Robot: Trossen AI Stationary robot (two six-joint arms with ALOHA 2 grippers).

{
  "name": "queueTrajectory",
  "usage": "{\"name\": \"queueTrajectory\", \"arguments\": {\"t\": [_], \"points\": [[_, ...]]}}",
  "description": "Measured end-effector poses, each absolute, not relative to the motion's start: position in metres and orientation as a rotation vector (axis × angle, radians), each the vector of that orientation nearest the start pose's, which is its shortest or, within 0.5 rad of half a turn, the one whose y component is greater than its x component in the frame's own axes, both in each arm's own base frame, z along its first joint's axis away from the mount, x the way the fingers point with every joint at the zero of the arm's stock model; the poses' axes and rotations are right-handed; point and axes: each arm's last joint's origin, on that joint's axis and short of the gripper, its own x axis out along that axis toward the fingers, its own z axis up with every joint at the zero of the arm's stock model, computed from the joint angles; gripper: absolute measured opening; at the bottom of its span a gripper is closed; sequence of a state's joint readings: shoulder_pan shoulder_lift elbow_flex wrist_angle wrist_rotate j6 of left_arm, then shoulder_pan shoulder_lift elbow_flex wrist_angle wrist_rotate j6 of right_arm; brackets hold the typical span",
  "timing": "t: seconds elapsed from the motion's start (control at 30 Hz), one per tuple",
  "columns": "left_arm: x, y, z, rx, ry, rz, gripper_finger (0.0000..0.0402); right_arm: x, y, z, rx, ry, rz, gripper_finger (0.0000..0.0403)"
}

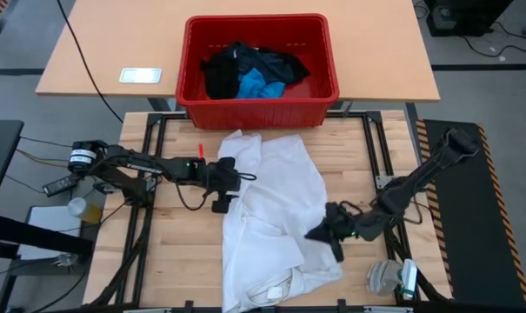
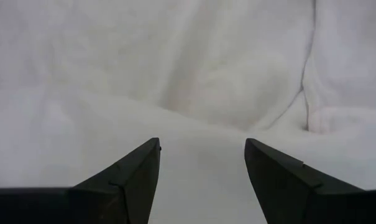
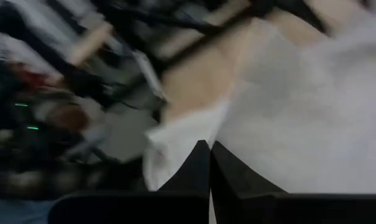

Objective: Fold laundry
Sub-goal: Fold the white polo

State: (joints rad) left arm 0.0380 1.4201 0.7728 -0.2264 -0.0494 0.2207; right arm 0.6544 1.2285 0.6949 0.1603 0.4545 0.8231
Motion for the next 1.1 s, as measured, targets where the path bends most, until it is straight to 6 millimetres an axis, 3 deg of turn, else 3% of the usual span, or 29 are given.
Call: {"name": "queueTrajectory", "arguments": {"t": [0.13, 0.27, 0.43, 0.57, 0.8, 1.1], "points": [[0.276, 0.013, 0.195, 0.212, 0.863, -0.009, 0.0237, 0.238, 0.167, 0.237, 0.562, 0.317, 0.096, 0.0004], [0.276, 0.014, 0.195, 0.218, 0.864, 0.008, 0.0237, 0.274, 0.187, 0.233, 0.492, 0.311, 0.092, 0.0003], [0.276, 0.014, 0.196, 0.257, 0.863, -0.002, 0.0237, 0.328, 0.209, 0.243, 0.364, 0.272, 0.11, 0.0003], [0.271, 0.014, 0.207, 0.272, 0.827, -0.002, 0.0237, 0.358, 0.22, 0.25, 0.293, 0.352, 0.16, 0.0003], [0.255, 0.013, 0.227, 0.282, 0.792, -0.001, 0.0237, 0.398, 0.238, 0.204, 0.256, 0.477, 0.241, 0.0004], [0.251, 0.011, 0.228, 0.278, 0.799, -0.052, 0.0237, 0.441, 0.248, 0.152, 0.273, 0.54, 0.328, 0.001]]}}
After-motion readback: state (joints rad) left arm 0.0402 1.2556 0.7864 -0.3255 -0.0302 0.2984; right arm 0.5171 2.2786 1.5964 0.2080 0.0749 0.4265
